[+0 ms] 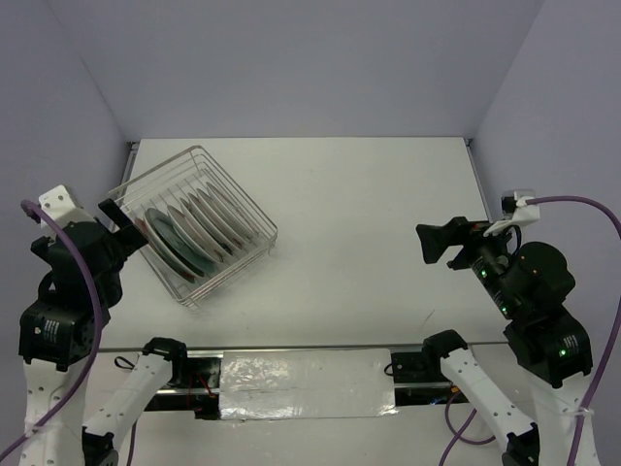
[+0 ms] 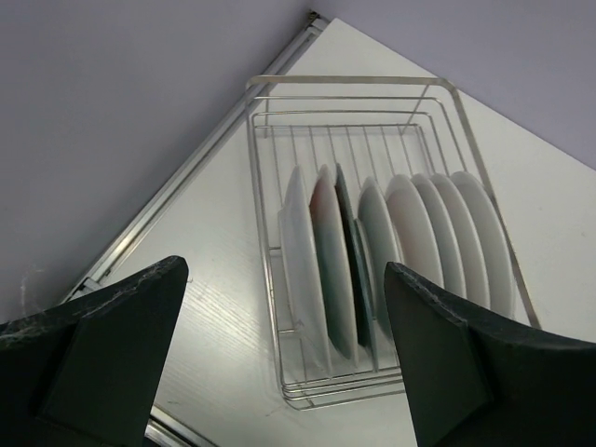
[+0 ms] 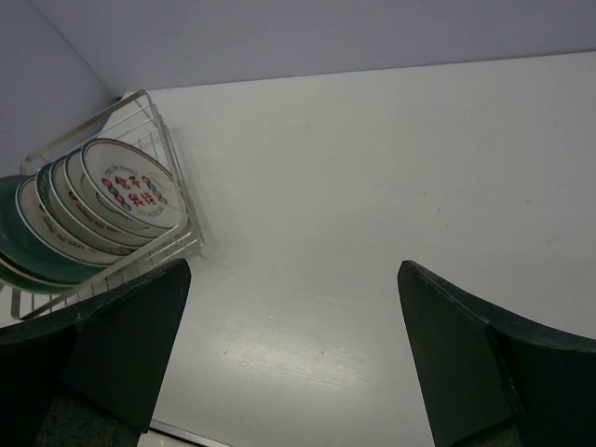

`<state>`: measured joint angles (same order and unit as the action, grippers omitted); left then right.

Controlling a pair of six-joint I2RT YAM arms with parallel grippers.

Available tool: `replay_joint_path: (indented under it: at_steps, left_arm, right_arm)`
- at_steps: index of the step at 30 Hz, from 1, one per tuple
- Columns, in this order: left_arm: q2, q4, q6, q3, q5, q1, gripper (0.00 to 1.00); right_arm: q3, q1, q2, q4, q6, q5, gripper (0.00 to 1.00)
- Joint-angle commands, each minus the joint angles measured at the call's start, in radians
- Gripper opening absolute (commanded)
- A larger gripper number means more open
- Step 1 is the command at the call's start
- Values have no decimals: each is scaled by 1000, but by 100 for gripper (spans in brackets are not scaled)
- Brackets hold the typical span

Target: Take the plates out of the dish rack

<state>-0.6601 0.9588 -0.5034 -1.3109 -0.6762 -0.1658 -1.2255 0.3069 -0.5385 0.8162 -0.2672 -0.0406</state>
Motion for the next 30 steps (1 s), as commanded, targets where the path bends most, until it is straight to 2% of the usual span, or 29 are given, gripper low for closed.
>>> replay_joint_path:
  at_steps: [1,6,10,12,16,21,23,28,30]
  left_arm:
    - [-33,12,-55,-2,-100,3,99]
    - [-156,35,-145,70,-183,3,98]
    - [-263,-4,-179,137,-140,3,79]
    - [-301,-15,-207,148,-102,5,75]
    - [-312,-37,-236,185,-114,5,70]
    - [-320,-48,-260,228,-97,9,56]
    - [-308,-42,-270,226,-100,8,56]
    - [-251,-101,-207,217,-71,8,69]
    - [-228,-115,-187,199,-56,8,79]
  right_arm:
    - [1,-2,-21,-23,8,-8,100]
    - [26,-2,-58,-22,-6,-32,100]
    - [79,-2,-58,-58,-15,10,100]
    - [95,-2,-55,-87,-20,25,100]
    - [103,-2,-67,-100,-14,36,100]
    - [119,-2,-57,-118,-12,73,100]
    - [124,-2,-57,-120,-10,71,100]
    - [123,0,-60,-123,-10,74,100]
    - [124,-2,-57,-124,-13,79,100]
